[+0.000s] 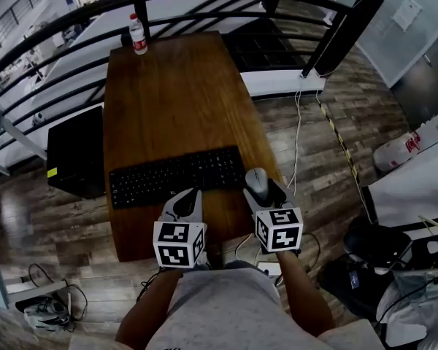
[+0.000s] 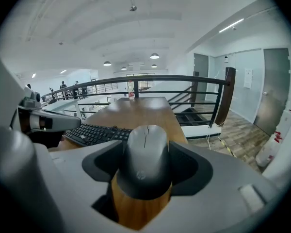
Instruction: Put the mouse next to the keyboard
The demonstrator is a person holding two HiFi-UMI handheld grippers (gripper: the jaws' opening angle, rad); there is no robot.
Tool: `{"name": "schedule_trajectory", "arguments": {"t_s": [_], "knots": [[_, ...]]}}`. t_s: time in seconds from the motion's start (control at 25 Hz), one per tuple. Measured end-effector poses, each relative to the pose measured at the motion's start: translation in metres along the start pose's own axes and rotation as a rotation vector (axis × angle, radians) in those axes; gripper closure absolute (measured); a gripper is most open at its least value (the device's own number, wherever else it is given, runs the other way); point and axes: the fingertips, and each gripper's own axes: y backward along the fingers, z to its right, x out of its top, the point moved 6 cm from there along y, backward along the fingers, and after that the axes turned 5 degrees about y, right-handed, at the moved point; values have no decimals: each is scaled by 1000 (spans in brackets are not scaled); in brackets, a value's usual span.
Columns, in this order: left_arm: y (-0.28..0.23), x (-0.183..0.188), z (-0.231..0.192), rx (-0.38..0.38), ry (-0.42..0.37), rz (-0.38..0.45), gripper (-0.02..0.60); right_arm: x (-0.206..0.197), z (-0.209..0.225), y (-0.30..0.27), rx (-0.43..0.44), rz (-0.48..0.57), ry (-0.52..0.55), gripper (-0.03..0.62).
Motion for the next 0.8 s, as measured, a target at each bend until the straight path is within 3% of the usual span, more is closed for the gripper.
{"name": "schedule_trajectory", "arguments": {"t_s": [0.24,0.8], "knots": [[-9,0,-3,11,1,-6,589,-8,22,-18,-17,-42,4,295],[-57,20,-9,149,50,-29,589,-9,73,-85,50,-134,29,295]]}}
